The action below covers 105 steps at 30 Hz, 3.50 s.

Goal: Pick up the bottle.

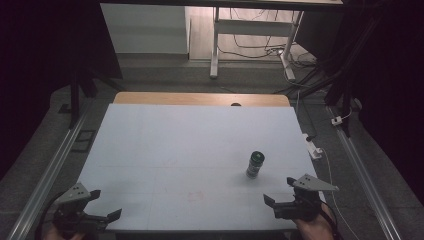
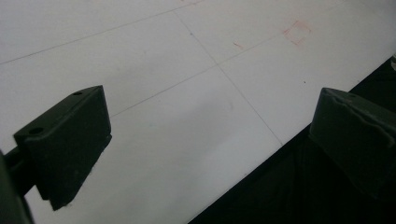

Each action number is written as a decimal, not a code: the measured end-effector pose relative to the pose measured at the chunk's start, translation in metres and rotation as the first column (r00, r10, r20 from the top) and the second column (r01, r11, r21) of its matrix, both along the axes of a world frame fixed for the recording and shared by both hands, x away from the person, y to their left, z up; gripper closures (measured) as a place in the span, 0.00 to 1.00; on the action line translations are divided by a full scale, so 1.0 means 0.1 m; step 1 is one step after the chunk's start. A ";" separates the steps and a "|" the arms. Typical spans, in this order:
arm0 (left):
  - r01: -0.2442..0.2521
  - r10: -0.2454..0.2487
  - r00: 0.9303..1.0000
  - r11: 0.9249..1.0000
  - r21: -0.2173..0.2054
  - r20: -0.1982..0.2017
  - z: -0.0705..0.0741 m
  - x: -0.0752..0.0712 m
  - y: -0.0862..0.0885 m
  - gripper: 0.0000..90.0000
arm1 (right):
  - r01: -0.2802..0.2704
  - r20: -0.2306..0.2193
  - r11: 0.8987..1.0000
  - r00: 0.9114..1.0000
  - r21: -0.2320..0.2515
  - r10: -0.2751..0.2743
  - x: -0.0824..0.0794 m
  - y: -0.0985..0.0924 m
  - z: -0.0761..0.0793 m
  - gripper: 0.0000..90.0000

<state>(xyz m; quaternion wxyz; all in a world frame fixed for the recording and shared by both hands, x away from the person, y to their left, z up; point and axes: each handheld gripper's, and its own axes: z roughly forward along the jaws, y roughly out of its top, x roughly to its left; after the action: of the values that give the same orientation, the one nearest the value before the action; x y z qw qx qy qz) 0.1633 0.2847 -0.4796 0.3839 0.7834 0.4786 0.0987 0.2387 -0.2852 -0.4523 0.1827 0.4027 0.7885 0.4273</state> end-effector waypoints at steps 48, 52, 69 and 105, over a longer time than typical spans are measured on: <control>-0.002 0.002 1.000 1.000 -0.002 -0.004 0.00 0.01 0.00 0.00 | -0.078 -0.094 0.986 0.993 -0.146 0.065 0.94 0.40 -0.43 0.00; 0.000 0.000 1.000 1.000 0.002 -0.004 0.00 0.01 0.00 0.00 | -0.090 -0.097 0.984 0.992 -0.154 0.076 1.00 0.42 -0.47 0.00; 0.003 -0.003 1.000 1.000 0.004 -0.005 0.00 0.01 -0.01 0.00 | -0.129 -0.072 0.983 0.990 -0.131 0.120 1.10 0.37 -0.48 0.39; 0.001 -0.001 1.000 1.000 0.001 -0.006 0.00 0.00 0.00 0.00 | -0.192 -0.046 0.970 0.981 -0.147 0.187 1.05 0.45 -0.29 0.59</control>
<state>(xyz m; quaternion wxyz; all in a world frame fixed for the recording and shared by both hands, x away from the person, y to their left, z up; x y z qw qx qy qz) 0.1637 0.2847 -0.4800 0.3822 0.7842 0.4793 0.0966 0.3434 -0.2399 -0.4815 0.1584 0.3174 0.8563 0.3754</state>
